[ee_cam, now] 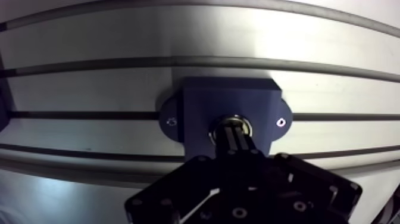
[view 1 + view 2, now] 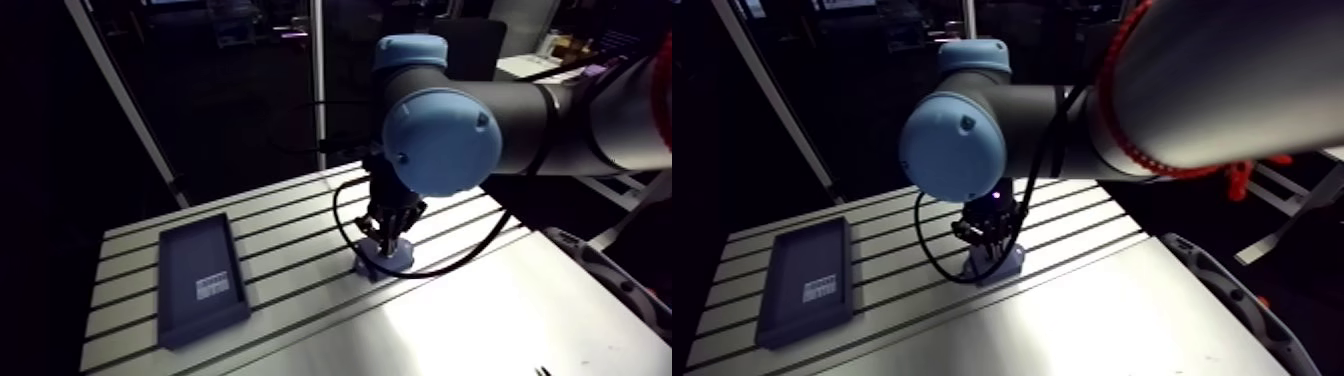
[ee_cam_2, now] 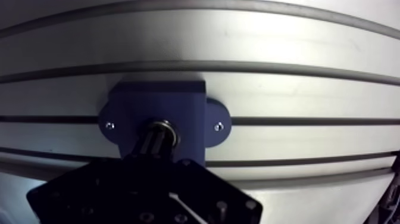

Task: Pick up the bearing and press it into the housing until flush.

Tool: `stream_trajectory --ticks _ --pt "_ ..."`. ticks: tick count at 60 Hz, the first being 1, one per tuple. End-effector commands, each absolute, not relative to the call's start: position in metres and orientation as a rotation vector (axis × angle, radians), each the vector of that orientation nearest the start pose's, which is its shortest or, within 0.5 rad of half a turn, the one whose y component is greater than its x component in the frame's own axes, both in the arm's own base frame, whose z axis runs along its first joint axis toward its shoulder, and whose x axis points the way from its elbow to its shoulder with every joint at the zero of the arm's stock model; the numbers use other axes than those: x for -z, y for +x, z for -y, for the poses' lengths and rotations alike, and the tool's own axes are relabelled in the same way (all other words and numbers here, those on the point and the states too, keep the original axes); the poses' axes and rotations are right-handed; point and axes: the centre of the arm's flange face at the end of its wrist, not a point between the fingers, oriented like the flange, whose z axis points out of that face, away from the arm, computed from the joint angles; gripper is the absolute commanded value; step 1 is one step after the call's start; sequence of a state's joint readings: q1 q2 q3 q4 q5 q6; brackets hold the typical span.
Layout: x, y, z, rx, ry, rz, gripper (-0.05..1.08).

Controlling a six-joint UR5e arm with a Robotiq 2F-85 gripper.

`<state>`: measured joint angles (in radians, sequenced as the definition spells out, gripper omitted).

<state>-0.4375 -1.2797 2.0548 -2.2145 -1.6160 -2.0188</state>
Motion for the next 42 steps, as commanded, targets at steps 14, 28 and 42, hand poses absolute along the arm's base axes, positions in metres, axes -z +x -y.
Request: stream_trajectory --ticks 14,28,42 --pt "-0.178 -0.497 -0.091 0.028 -0.02 -2.993 1.07" --pt "-0.183 -0.497 -0.091 0.024 -0.022 -3.003 1.08" --pt "-0.205 -0.498 -0.089 0.006 -0.03 -3.035 1.07"
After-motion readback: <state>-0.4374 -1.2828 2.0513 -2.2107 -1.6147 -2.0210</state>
